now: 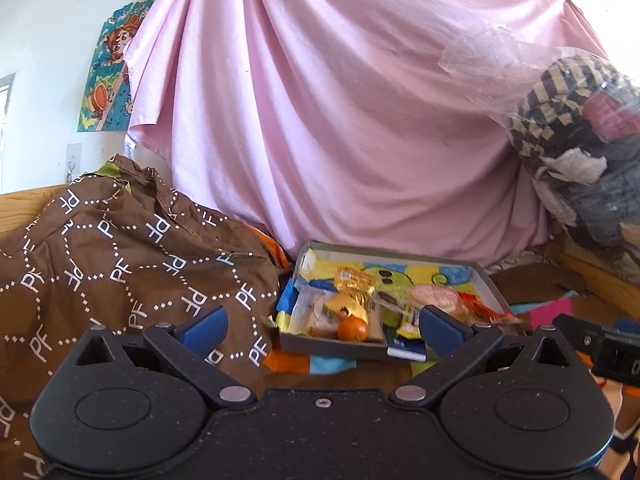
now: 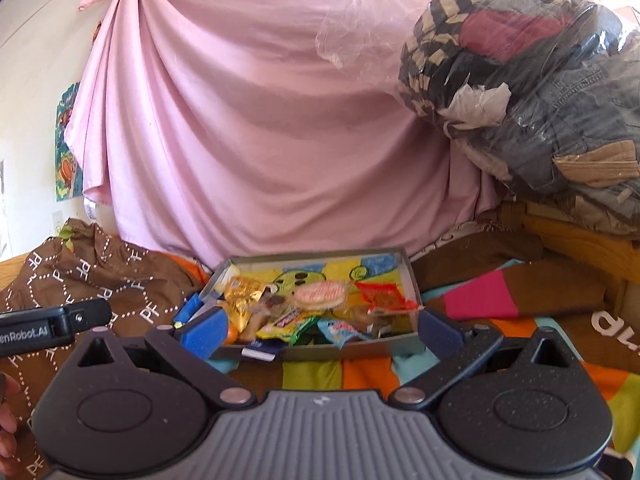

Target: Organize snacks

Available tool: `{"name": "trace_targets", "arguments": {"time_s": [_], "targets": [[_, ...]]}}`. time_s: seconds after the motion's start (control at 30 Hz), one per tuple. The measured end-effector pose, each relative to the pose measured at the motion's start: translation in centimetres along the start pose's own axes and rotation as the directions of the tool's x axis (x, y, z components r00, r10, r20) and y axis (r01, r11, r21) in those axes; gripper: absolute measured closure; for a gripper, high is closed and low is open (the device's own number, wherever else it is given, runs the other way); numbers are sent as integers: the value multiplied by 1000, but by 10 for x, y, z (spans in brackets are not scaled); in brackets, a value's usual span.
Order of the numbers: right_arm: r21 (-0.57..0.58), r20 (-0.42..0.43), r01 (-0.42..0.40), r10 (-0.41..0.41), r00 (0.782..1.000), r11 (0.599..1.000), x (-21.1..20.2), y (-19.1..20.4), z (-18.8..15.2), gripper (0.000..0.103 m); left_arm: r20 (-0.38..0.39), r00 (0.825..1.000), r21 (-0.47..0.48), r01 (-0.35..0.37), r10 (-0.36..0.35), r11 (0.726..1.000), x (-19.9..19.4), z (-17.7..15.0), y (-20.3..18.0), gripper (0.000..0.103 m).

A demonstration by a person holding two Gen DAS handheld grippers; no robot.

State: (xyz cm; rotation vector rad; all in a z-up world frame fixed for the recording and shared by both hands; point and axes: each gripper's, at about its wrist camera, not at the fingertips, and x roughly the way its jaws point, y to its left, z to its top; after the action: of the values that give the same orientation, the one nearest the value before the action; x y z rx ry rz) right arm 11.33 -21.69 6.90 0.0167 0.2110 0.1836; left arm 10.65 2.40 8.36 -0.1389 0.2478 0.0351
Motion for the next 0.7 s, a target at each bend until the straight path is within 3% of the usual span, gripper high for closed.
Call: {"name": "trace_targets", "arguments": {"time_s": [0.37,0.7], "targets": [[-36,23,0,1,1000,999,-25,17,-6,0,-5,1000,7,1,0,1000,-23,-17,10,1],[-56,4,24,-24,1000,998,-30,22,-23,0,-71,997,40,-12,15,999,-35,-45,22,1]]}}
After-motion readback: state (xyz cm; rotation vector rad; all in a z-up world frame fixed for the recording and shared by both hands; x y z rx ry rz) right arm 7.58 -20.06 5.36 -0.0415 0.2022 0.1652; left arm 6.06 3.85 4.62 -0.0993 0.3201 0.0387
